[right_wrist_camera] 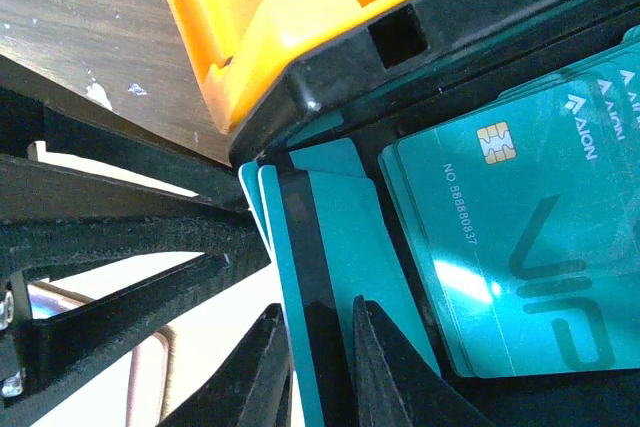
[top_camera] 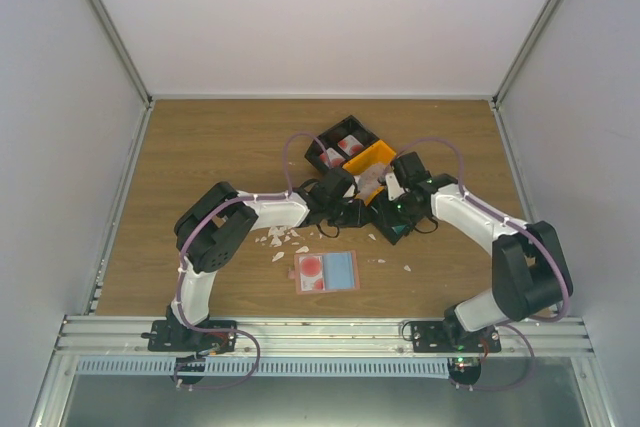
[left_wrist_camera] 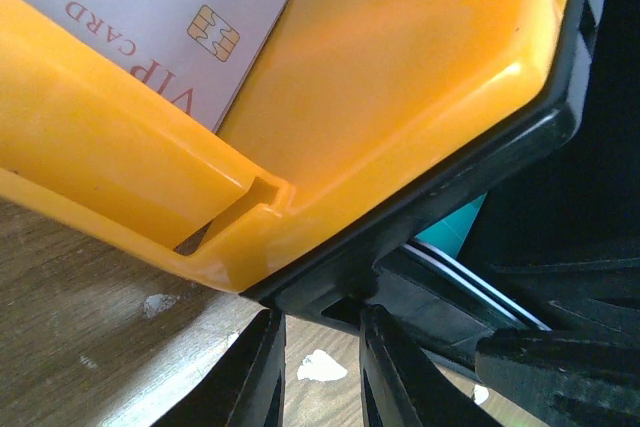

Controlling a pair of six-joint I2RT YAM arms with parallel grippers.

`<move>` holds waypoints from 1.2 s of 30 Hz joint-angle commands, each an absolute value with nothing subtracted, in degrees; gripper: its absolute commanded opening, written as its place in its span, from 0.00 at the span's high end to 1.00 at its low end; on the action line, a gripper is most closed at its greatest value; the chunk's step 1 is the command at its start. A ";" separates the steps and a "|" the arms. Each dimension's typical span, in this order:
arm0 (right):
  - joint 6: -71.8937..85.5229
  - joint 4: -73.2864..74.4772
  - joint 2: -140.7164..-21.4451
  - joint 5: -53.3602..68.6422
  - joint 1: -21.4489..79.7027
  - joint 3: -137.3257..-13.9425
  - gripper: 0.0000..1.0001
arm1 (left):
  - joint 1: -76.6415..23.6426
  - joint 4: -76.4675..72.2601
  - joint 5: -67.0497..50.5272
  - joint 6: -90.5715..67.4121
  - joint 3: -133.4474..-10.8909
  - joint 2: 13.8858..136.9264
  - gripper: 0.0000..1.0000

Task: Put the credit cards into the card holder
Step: Pick up the credit card from the storage box.

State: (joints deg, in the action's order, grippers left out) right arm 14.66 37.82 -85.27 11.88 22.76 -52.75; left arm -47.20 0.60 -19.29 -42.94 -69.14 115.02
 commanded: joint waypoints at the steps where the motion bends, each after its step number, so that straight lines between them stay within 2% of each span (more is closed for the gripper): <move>1: 15.93 37.85 -83.81 15.83 22.44 -51.37 0.82 | -47.55 -1.59 -18.54 -41.87 -71.00 116.59 0.76; 14: 15.86 37.56 -83.27 17.24 21.73 -50.80 0.80 | -47.46 -0.79 -18.25 -41.55 -72.16 117.24 0.76; 21: 16.73 37.56 -83.51 14.26 20.61 -51.03 0.94 | -47.37 -0.60 -18.28 -41.39 -72.18 117.07 0.76; 27: 18.10 38.33 -83.36 8.45 19.35 -52.78 0.99 | -47.37 -0.71 -17.86 -41.06 -71.69 115.63 0.76; 32: 19.49 37.78 -81.80 6.37 18.66 -53.90 0.99 | -47.37 -0.77 -16.73 -40.23 -70.87 112.79 0.71; 36: 20.86 35.77 -79.14 6.40 17.91 -53.40 0.99 | -47.37 -1.27 -16.44 -39.62 -69.96 110.08 0.62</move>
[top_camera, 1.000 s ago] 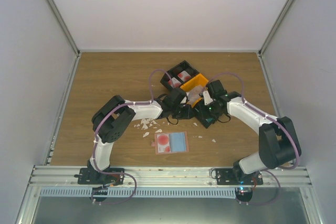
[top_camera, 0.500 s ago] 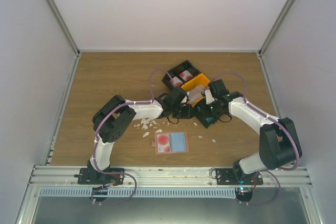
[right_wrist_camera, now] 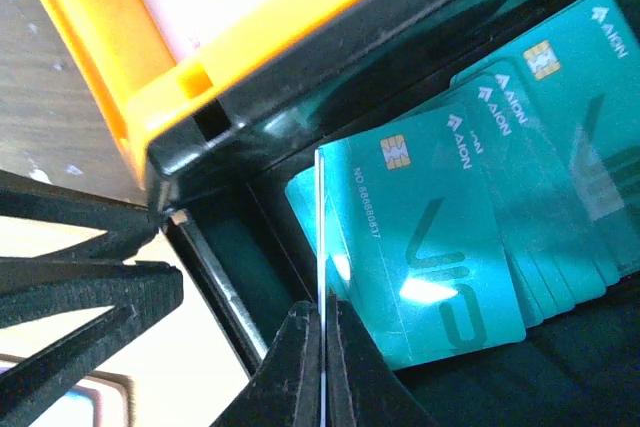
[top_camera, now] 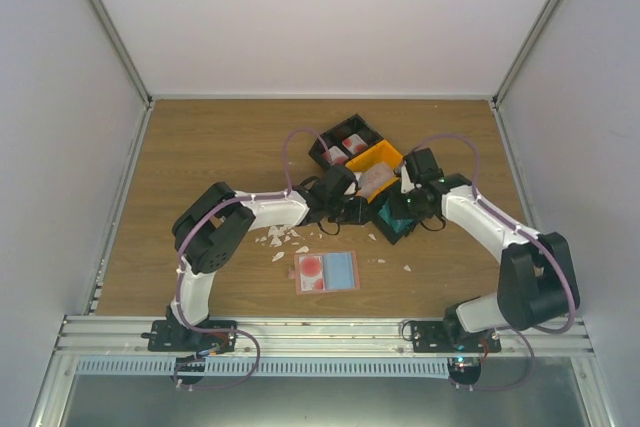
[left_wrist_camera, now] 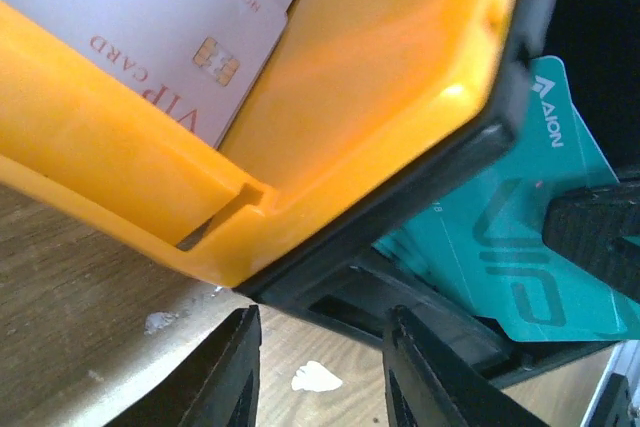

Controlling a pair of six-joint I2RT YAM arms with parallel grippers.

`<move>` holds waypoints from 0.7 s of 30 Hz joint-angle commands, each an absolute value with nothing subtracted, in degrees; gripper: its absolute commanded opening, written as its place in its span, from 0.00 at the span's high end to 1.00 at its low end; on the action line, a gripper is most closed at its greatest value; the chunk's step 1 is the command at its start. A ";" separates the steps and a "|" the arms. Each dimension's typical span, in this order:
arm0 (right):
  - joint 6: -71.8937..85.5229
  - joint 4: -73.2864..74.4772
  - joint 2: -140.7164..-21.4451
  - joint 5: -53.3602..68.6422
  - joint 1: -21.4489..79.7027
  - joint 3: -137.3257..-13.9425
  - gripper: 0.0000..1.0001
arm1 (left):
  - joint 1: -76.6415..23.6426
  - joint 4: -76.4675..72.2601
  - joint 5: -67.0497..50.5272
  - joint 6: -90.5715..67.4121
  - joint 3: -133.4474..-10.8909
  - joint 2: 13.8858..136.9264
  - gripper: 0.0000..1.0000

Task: Put the credit cards into the card holder
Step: Pick up the credit card from the storage box.

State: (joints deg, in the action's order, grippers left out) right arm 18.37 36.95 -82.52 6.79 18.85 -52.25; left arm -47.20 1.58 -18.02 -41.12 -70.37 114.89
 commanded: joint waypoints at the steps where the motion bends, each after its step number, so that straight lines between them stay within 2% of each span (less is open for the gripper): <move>1: 21.24 35.31 -78.53 6.37 17.71 -53.22 0.99 | -47.37 -1.49 -16.57 -39.59 -69.70 109.40 0.60; 7: 22.25 32.54 -74.74 9.14 15.70 -51.91 0.99 | -47.37 -4.40 -19.25 -39.84 -67.97 105.05 0.42; 11: 22.24 29.60 -71.50 16.05 12.43 -50.71 0.99 | -47.29 -6.67 -22.76 -41.05 -67.91 103.81 0.33; 21: 24.38 20.80 -64.05 45.33 -1.96 -45.84 1.00 | -46.70 -10.52 -30.33 -46.11 -70.76 106.69 0.27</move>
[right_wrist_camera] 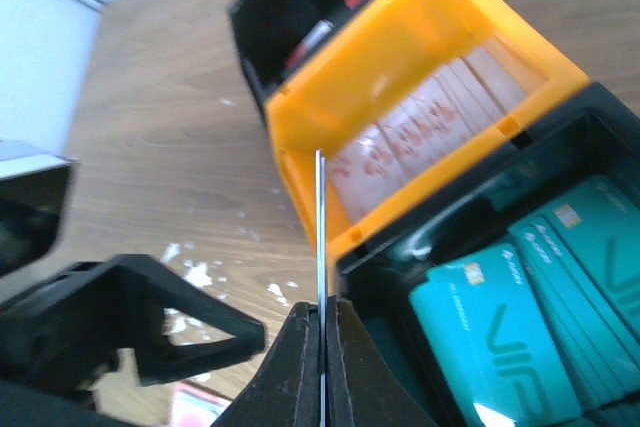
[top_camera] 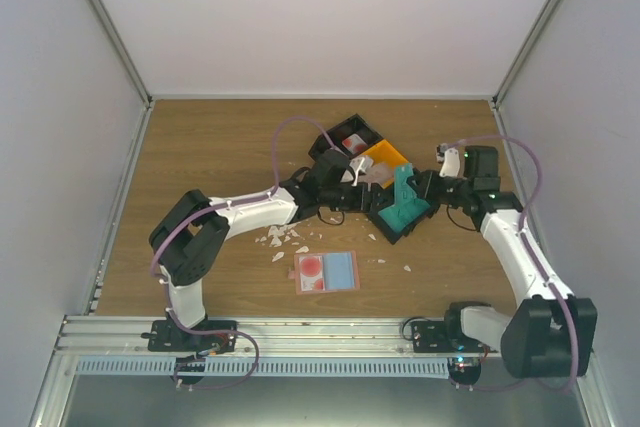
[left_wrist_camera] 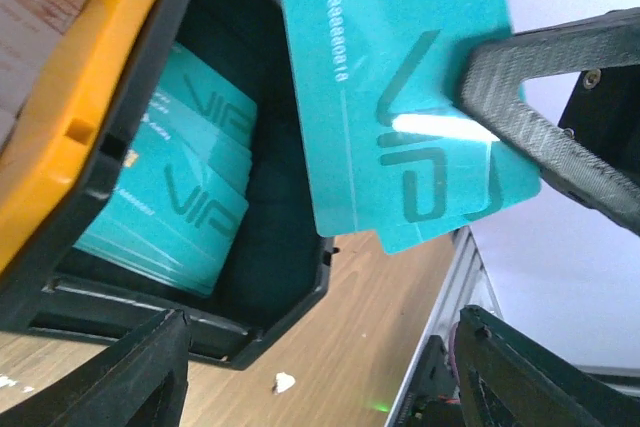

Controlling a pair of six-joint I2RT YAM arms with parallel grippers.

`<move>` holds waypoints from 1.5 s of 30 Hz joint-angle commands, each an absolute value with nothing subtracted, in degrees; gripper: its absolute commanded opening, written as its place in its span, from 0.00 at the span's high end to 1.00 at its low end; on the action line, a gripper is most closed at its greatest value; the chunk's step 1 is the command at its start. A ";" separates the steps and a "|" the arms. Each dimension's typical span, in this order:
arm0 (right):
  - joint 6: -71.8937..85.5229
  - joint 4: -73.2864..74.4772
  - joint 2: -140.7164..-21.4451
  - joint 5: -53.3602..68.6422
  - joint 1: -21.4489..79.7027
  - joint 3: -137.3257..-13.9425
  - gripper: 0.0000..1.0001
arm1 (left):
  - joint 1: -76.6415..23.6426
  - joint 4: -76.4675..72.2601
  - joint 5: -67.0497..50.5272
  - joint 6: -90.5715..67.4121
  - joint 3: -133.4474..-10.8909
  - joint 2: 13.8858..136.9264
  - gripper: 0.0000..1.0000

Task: Put the credit cards into the card holder
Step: Pick up the credit card from the storage box.

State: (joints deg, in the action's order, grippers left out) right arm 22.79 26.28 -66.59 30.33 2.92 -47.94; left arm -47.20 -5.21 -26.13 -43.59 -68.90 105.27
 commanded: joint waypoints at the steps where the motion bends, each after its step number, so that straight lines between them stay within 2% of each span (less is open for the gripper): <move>1: 24.76 19.83 -63.63 48.30 -3.26 -45.11 1.00 | -46.55 -11.14 -31.11 -46.69 -70.93 106.93 0.27; 5: 25.46 17.48 -62.87 57.46 -6.47 -43.11 0.99 | -46.08 -13.26 -33.11 -48.36 -72.34 107.81 0.26; 9: 26.00 16.24 -61.97 61.06 -6.98 -42.01 0.99 | -45.80 -13.89 -34.58 -49.43 -74.21 109.30 0.26; 12: 26.19 15.82 -61.57 62.77 -7.10 -41.95 1.00 | -45.75 -13.87 -34.66 -49.94 -75.08 110.36 0.31; 28: 27.40 14.78 -62.13 63.48 -8.15 -41.36 0.99 | -44.37 -17.62 -36.88 -51.78 -73.95 110.34 0.99; 34: 29.54 12.12 -62.33 64.23 -8.94 -40.14 0.91 | -43.32 -17.21 -38.00 -51.91 -74.17 110.11 1.00; 45: 33.29 7.56 -63.75 65.61 -11.26 -38.20 0.93 | -40.87 -15.37 -41.20 -52.80 -76.81 112.63 1.00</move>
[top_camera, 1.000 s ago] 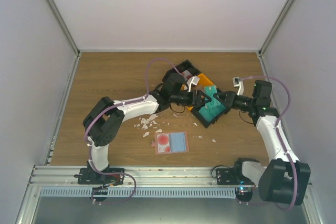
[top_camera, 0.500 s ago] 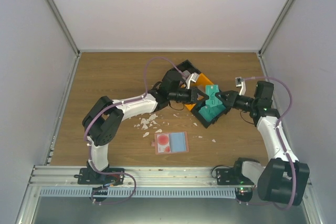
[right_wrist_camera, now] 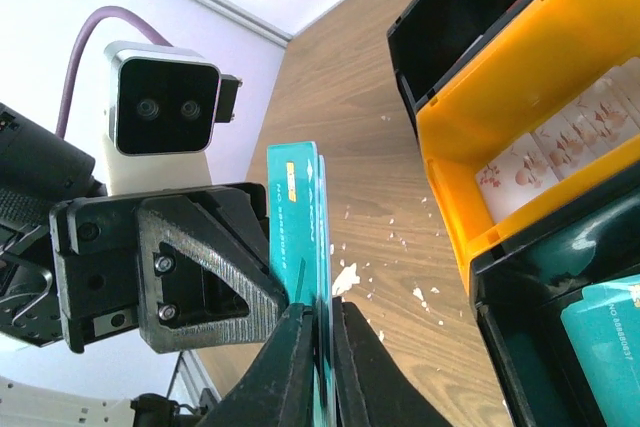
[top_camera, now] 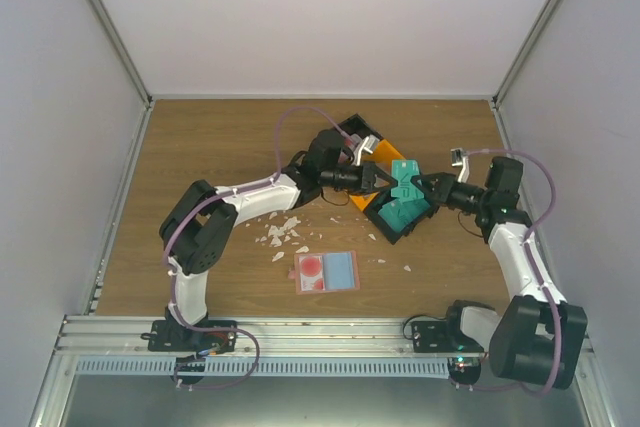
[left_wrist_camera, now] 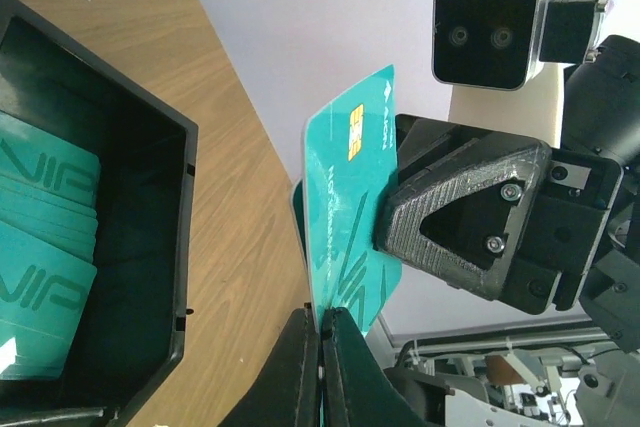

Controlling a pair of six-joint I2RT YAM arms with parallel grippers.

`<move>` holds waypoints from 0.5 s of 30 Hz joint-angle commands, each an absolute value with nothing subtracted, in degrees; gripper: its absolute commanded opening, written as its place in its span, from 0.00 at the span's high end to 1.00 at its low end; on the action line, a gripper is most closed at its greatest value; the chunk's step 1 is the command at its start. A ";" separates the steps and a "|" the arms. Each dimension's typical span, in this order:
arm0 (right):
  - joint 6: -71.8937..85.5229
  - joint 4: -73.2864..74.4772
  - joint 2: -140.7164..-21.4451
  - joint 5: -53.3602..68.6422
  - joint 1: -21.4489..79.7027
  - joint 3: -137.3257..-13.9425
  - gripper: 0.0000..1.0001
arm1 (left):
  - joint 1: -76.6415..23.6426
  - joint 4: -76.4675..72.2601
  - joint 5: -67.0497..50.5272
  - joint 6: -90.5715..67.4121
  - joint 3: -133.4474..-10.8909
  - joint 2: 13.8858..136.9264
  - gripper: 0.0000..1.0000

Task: Put the credit cards into the card holder
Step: Pick up the credit card from the storage box.

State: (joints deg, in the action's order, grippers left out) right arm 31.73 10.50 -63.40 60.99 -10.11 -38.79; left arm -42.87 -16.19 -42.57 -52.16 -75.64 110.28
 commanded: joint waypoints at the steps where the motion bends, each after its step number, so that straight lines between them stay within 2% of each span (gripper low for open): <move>1: 33.43 7.24 -63.84 65.85 -11.60 -38.02 0.94 | -40.46 -15.57 -41.70 -53.06 -76.75 112.74 1.00; 4: 34.77 5.16 -64.01 67.23 -12.17 -37.14 0.99 | -39.10 -16.57 -43.68 -54.21 -76.58 113.06 1.00; 9: 35.24 4.33 -64.07 67.60 -12.20 -37.09 0.99 | -37.49 -21.60 -49.66 -57.03 -76.10 113.90 1.00; 15: 30.46 12.31 -65.85 60.60 -12.21 -39.70 1.00 | -37.44 -13.25 -44.27 -49.45 -76.74 111.83 1.00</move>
State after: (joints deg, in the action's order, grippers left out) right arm 33.87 7.90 -64.69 62.98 -11.97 -37.26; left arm -37.17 -17.72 -47.88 -54.41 -76.05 112.38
